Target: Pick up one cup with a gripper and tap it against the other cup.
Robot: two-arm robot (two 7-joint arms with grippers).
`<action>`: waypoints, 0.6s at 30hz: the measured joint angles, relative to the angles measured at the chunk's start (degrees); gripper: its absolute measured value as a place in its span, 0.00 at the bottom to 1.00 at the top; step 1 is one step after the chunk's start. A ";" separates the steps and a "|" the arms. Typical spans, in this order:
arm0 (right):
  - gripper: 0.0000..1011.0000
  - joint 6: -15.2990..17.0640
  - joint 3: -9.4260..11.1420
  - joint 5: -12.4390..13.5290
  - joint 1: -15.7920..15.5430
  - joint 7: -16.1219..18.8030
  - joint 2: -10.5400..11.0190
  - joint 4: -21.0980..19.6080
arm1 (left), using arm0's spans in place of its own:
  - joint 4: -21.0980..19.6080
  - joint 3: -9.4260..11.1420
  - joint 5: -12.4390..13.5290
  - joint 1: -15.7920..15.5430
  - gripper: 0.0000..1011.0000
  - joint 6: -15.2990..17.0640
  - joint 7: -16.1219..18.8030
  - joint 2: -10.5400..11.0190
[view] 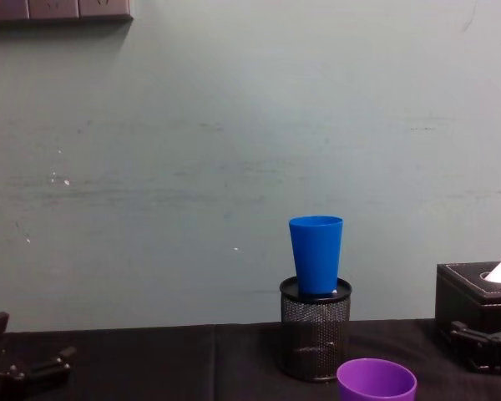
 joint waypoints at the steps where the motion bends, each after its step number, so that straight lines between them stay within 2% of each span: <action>1: 0.99 0.00 0.00 0.00 0.00 0.00 0.00 0.00 | 0.00 0.00 0.00 0.00 0.99 -0.01 0.00 0.00; 18: 0.99 -0.01 0.00 0.00 0.00 0.00 0.00 0.00 | 0.00 0.00 0.00 0.00 0.99 -0.01 0.00 0.00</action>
